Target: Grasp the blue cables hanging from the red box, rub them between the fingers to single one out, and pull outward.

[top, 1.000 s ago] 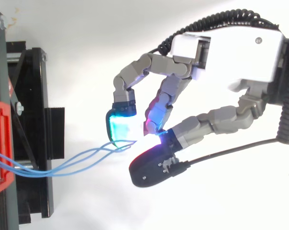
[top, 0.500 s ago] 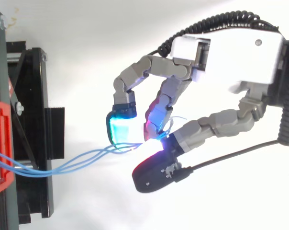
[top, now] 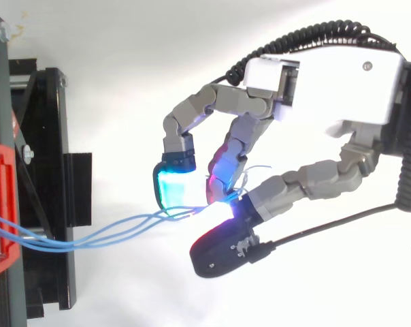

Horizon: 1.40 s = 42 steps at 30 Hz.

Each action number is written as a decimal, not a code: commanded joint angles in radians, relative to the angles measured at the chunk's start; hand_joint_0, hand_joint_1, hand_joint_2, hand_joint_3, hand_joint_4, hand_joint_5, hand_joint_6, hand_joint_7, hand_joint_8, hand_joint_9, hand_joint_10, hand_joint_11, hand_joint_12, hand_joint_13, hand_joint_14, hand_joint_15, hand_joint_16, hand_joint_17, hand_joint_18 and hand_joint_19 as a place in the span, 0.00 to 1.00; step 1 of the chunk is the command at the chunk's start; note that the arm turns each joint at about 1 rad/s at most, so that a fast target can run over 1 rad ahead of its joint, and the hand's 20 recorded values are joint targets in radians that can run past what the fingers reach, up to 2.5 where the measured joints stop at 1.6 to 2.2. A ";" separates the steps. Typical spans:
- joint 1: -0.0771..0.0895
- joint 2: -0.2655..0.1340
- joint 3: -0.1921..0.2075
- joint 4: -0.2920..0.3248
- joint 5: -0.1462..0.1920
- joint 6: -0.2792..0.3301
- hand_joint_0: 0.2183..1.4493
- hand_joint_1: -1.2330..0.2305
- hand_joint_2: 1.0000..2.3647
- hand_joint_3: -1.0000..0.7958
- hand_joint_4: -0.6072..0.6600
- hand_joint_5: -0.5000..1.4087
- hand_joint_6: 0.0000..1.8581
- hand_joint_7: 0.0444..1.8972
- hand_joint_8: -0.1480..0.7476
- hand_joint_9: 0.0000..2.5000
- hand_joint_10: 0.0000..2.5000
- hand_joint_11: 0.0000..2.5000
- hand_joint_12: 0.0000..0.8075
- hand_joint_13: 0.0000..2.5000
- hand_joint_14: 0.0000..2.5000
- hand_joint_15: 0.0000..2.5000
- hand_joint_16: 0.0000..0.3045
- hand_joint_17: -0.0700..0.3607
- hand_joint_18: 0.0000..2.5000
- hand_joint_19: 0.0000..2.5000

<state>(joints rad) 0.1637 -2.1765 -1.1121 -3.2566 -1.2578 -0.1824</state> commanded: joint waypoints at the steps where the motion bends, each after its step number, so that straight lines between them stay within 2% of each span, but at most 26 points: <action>1: 0.000 0.000 0.000 0.000 0.000 0.001 0.24 0.32 0.00 0.28 0.58 0.19 0.46 0.52 0.45 0.52 0.01 0.28 0.39 0.42 0.01 0.27 0.16 0.41 0.32 0.27; 5: 0.000 0.000 0.000 0.000 0.000 0.001 0.22 0.37 0.00 0.28 0.58 0.19 0.46 0.52 0.45 0.52 0.01 0.28 0.40 0.43 0.01 0.26 0.16 0.42 0.33 0.26; 10: 0.002 0.000 0.000 0.001 0.000 0.001 0.22 0.38 0.00 0.28 0.58 0.19 0.45 0.52 0.46 0.53 0.01 0.28 0.41 0.43 0.01 0.27 0.17 0.43 0.33 0.26; 14: 0.002 0.000 0.000 0.000 0.000 0.001 0.26 0.39 0.00 0.28 0.57 0.19 0.45 0.53 0.45 0.52 0.01 0.28 0.39 0.42 0.01 0.27 0.16 0.41 0.32 0.27; 18: 0.002 0.000 0.000 0.000 0.001 0.003 0.34 0.35 0.00 0.29 0.55 0.19 0.45 0.55 0.45 0.52 0.01 0.29 0.38 0.42 0.01 0.27 0.15 0.40 0.31 0.27; 21: 0.002 0.000 0.000 0.001 0.000 0.003 0.35 0.30 0.01 0.36 0.52 0.19 0.46 0.57 0.45 0.51 0.01 0.29 0.38 0.42 0.01 0.27 0.15 0.40 0.31 0.27; 24: 0.002 0.000 0.000 0.001 0.000 0.003 0.37 0.26 0.01 0.38 0.49 0.18 0.47 0.57 0.44 0.50 0.01 0.29 0.38 0.41 0.01 0.27 0.15 0.40 0.31 0.27; 32: 0.002 0.000 0.000 0.000 0.001 0.003 0.44 0.21 0.01 0.32 0.41 0.18 0.48 0.56 0.43 0.48 0.01 0.28 0.36 0.40 0.01 0.27 0.15 0.39 0.31 0.26; 35: 0.002 0.000 0.000 0.000 0.000 0.004 0.45 0.20 0.00 0.31 0.38 0.18 0.48 0.60 0.43 0.48 0.01 0.28 0.36 0.40 0.01 0.27 0.14 0.39 0.30 0.26; 37: 0.002 0.001 0.000 0.000 0.000 0.006 0.47 0.20 0.01 0.35 0.36 0.17 0.48 0.67 0.42 0.48 0.01 0.29 0.36 0.40 0.01 0.27 0.14 0.39 0.30 0.26; 42: 0.004 0.001 0.000 0.000 0.000 0.006 0.50 0.21 0.02 0.44 0.39 0.17 0.50 0.82 0.42 0.48 0.01 0.29 0.35 0.40 0.01 0.28 0.14 0.39 0.29 0.28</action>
<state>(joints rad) 0.1666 -2.1763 -1.1121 -3.2566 -1.2577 -0.1767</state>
